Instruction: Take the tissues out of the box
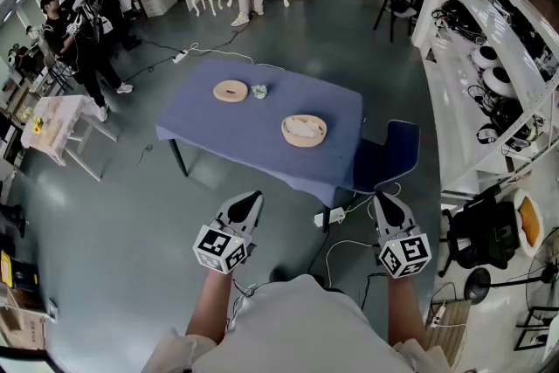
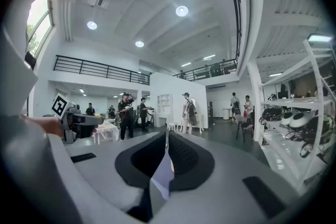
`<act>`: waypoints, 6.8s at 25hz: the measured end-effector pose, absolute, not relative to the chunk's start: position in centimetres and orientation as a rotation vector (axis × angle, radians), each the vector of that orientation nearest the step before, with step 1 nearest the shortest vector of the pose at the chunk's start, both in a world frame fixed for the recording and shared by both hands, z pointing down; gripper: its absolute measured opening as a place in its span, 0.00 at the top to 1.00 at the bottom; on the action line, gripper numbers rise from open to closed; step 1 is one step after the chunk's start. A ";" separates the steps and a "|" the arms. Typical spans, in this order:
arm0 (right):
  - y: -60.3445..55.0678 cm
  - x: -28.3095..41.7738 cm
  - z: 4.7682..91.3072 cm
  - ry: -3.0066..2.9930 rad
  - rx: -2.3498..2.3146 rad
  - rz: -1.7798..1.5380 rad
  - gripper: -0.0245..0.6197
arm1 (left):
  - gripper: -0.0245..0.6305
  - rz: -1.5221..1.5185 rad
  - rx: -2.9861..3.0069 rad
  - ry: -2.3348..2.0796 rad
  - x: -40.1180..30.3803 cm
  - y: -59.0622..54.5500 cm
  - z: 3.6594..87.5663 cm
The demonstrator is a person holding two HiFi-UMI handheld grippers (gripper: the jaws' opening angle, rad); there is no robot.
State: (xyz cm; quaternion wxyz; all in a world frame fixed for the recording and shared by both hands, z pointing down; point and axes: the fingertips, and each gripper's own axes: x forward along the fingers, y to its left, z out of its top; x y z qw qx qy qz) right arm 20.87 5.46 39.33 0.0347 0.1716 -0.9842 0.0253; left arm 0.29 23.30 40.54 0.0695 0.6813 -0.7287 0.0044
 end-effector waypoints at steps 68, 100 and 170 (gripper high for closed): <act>10.7 14.7 42.0 -2.918 0.632 0.140 0.90 | 0.80 -0.020 2.065 -2.088 -5.8 28.4 43.8; -14.5 -0.9 49.7 -2.843 0.376 0.284 0.90 | 0.80 0.074 1.876 -2.130 -17.3 4.9 48.1; -21.1 -5.8 65.3 -2.425 0.943 0.727 0.90 | 0.74 1.475 2.137 -0.742 -23.1 -22.6 90.4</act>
